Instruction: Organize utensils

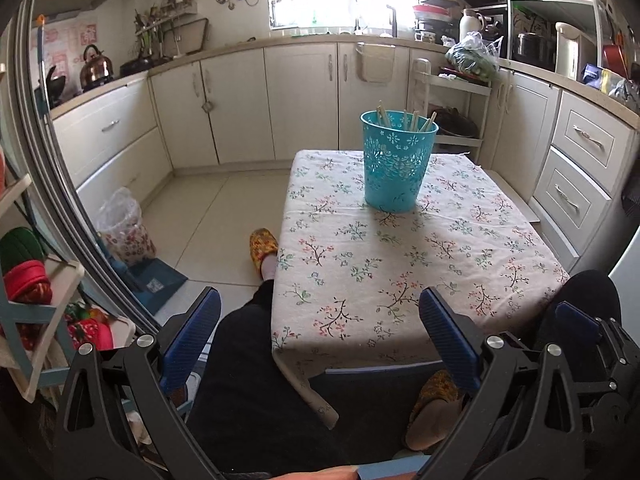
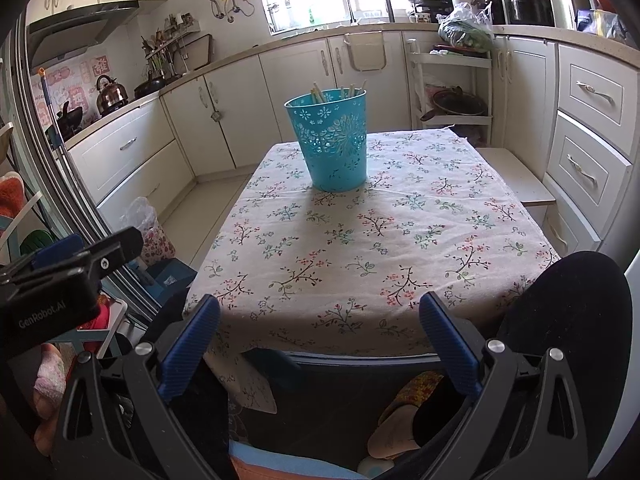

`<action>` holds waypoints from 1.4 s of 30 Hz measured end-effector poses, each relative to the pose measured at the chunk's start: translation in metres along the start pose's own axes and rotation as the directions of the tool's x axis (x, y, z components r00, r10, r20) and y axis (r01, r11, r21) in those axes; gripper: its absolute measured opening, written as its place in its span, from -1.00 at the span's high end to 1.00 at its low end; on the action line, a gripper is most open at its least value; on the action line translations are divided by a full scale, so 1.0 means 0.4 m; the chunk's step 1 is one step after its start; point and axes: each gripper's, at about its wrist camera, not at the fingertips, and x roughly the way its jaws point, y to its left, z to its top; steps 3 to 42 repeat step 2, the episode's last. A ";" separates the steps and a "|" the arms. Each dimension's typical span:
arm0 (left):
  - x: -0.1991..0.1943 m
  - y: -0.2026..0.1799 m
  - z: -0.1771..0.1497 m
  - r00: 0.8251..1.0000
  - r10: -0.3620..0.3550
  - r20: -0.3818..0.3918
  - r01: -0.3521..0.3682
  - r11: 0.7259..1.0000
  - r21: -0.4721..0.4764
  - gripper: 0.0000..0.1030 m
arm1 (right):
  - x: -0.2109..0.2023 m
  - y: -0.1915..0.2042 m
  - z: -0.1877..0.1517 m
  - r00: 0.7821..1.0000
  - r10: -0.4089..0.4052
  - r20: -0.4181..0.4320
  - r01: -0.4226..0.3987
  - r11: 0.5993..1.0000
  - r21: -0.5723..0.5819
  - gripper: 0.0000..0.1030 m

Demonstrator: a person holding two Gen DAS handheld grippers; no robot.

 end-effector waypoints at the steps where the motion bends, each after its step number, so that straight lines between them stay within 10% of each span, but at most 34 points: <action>1: 0.002 0.001 0.000 1.000 -0.002 -0.003 0.002 1.000 -0.004 -0.85 | 0.000 -0.001 0.000 1.000 0.000 0.001 0.000 1.000 0.003 -0.85; 42: 0.003 0.002 0.000 1.000 -0.001 -0.006 0.001 1.000 -0.006 -0.85 | -0.001 -0.004 0.001 1.000 0.000 0.001 0.000 1.000 0.008 -0.85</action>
